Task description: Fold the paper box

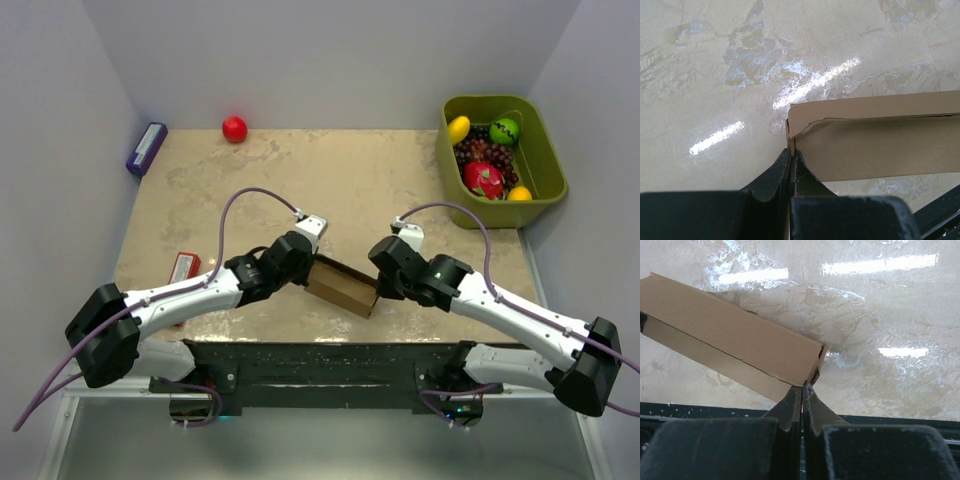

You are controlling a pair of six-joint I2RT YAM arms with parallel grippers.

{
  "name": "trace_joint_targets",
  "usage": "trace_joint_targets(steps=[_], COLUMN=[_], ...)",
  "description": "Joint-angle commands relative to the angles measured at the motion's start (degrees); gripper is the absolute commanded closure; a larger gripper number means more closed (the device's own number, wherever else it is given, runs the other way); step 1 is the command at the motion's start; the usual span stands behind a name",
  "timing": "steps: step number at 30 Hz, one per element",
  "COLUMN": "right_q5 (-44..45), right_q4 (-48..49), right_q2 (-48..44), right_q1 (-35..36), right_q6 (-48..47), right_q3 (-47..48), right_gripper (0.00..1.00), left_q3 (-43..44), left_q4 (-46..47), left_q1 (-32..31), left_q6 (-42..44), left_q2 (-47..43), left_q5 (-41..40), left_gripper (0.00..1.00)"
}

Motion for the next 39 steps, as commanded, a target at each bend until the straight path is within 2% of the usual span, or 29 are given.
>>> trace_joint_targets(steps=[1,15,23,30,32,35,37,38,39], right_q5=[-0.89,3.68,7.11,7.46,6.85,6.41,6.23,6.06,4.92], right_q4=[-0.06,-3.57,-7.88,-5.26,-4.63,-4.37,-3.58,-2.97,-0.61], right_q2=[2.05,5.66,3.03,2.85,2.24,0.83,-0.13,-1.36,-1.89], right_q1=[3.12,11.47,11.65,11.65,11.65,11.56,11.47,11.3,10.95], right_q6=[4.23,12.05,12.84,10.13,9.16,7.57,6.7,6.34,4.77], right_q3=[-2.33,-2.24,-0.05,1.0,1.62,3.03,3.47,3.47,3.29], right_gripper=[1.0,1.0,1.0,1.0,0.86,0.53,0.38,0.23,0.18], left_q3=[0.78,0.52,-0.19,2.27,2.27,1.49,1.22,1.13,1.13], left_q4=[-4.58,-4.49,-3.96,-5.45,-5.63,-5.19,-5.1,-4.93,-4.75], left_q1=[-0.53,-0.62,-0.62,-0.62,-0.62,-0.62,-0.62,-0.62,-0.62], left_q6=[-1.35,-1.44,-0.22,0.93,1.28,1.81,2.16,3.04,3.48], left_q2=[1.53,1.36,0.13,1.36,2.06,2.15,1.71,1.54,1.36], left_q5=[0.47,1.18,1.53,1.01,-0.22,-2.25,-2.95,-2.95,-2.95], left_gripper=[1.0,1.0,1.0,1.0,1.0,1.0,1.0,1.0,1.0])
